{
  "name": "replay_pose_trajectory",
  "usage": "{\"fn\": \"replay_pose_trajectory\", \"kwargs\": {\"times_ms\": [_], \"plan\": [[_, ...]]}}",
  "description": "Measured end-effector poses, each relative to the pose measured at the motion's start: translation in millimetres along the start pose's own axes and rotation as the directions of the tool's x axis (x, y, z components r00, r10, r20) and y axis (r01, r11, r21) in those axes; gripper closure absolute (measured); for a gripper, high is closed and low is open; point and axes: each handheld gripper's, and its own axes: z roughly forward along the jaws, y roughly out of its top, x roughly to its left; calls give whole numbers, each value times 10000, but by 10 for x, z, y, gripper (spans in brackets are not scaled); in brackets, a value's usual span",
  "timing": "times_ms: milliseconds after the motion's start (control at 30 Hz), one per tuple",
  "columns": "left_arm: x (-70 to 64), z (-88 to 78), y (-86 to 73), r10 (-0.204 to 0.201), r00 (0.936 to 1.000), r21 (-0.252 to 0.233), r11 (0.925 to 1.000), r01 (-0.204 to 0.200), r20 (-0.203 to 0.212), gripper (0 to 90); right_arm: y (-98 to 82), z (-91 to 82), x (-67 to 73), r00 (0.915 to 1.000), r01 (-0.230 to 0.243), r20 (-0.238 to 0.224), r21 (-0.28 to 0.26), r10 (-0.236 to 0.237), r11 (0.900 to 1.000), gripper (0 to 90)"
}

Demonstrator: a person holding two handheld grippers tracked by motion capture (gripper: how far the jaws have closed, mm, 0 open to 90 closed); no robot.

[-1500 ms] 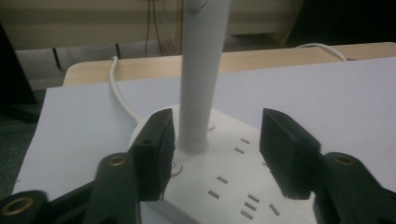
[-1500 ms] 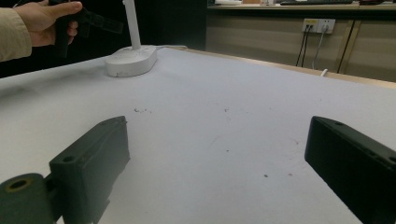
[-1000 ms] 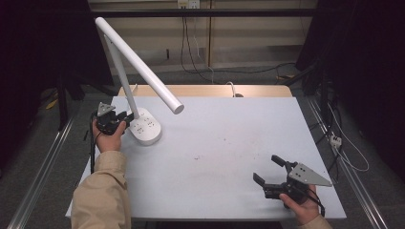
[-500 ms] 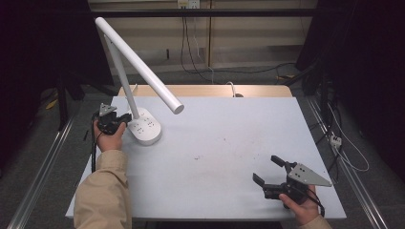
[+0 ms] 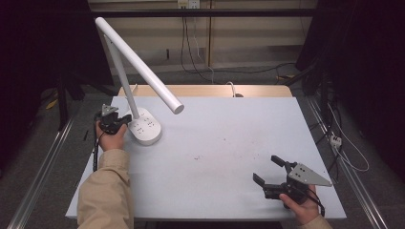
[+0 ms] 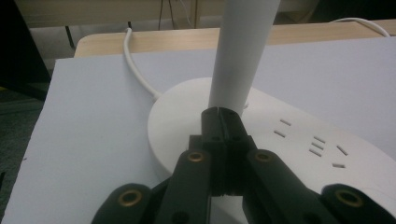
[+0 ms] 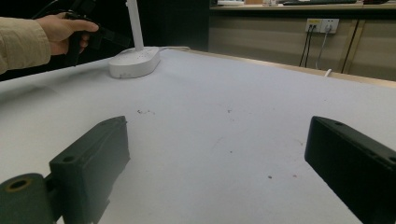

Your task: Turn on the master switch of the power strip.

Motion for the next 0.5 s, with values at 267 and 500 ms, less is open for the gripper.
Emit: {"fn": "replay_pose_trajectory", "kwargs": {"times_ms": [267, 500], "plan": [[18, 28, -17, -57, 10000, 21, 10000, 57, -36, 900, 0, 3, 9, 10000, 0, -52, 14, 0, 10000, 60], [37, 50, -26, -71, 9999, 56, 10000, 72, -92, 900, -1, 11, 20, 9999, 34, -101, 35, -34, 10000, 60]]}}
